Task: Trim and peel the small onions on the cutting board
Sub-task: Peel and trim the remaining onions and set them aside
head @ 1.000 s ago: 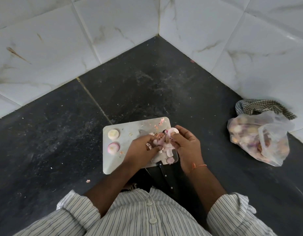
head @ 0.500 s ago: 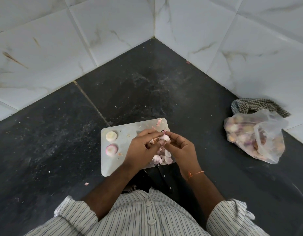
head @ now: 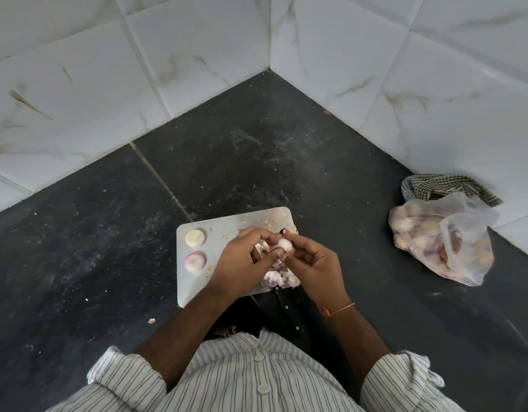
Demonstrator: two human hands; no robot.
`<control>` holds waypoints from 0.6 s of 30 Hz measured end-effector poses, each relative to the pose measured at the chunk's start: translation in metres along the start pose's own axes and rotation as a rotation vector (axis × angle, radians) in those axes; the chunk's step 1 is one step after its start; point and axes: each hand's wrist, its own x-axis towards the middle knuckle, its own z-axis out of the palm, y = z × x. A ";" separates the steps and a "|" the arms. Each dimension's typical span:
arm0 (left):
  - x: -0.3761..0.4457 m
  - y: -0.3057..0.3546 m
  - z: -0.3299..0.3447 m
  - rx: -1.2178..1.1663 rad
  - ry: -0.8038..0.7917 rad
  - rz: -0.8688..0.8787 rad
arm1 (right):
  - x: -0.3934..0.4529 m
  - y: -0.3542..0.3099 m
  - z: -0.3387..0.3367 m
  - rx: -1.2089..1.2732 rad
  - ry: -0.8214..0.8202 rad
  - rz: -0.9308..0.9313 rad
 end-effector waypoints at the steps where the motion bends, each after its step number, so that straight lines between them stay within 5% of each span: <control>1: 0.000 0.000 0.000 -0.003 0.001 -0.007 | -0.001 -0.001 0.001 0.006 -0.001 0.002; 8: -0.010 0.009 0.011 -0.244 0.137 -0.290 | -0.001 -0.008 0.001 0.004 -0.002 -0.024; 18: -0.010 0.012 0.012 -0.361 0.098 -0.330 | -0.005 -0.011 0.005 -0.168 0.010 -0.104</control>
